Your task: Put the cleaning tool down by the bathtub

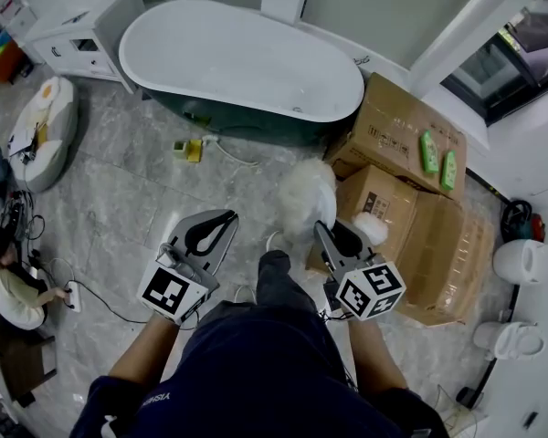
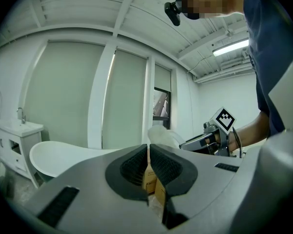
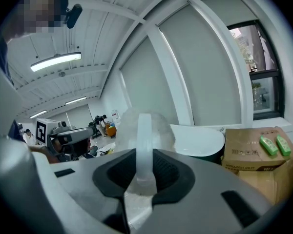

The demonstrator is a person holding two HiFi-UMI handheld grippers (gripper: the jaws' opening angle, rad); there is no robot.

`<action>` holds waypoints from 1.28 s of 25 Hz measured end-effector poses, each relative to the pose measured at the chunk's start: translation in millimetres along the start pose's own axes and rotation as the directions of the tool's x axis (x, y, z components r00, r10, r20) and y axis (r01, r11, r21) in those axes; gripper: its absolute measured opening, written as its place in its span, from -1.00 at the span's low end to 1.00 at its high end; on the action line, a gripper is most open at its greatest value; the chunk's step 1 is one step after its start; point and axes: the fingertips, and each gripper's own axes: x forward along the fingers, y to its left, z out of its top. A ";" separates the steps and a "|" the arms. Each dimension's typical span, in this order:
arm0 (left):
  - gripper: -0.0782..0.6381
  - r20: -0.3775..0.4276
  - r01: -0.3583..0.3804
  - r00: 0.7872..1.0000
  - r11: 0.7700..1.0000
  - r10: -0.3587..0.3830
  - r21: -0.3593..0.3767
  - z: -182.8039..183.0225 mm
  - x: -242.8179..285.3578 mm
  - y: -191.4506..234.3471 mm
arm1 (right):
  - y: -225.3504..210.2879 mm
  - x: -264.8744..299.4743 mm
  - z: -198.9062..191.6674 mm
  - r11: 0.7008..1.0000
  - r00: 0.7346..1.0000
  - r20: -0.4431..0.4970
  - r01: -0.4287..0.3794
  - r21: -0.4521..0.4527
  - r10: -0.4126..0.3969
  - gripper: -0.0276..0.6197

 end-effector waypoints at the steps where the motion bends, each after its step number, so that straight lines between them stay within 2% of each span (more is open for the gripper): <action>1: -0.67 -0.004 -0.005 1.000 1.000 0.005 -0.001 0.7 8.2 4.9 | -6.7 7.3 3.0 1.000 1.000 -0.006 -0.006 0.001 0.006 -0.63; 8: -0.67 -0.018 -0.056 0.998 0.998 0.055 -0.032 14.1 68.3 36.5 | -55.1 52.7 32.7 0.998 0.998 -0.037 -0.059 0.003 0.059 -0.63; 15: -0.67 -0.040 -0.072 0.997 0.997 0.071 -0.026 25.3 128.6 52.9 | -107.5 84.0 59.9 0.996 0.995 -0.042 -0.090 0.009 0.090 -0.63; 26: -0.67 -0.072 -0.082 0.994 0.997 0.080 -0.015 34.7 200.4 66.0 | -179.6 107.9 81.0 0.995 0.995 -0.035 -0.091 0.035 0.092 -0.63; 32: -0.67 -0.115 -0.084 0.990 0.996 0.081 -0.017 25.3 227.5 76.2 | -208.8 126.5 81.5 0.995 0.995 -0.047 -0.088 0.046 0.090 -0.63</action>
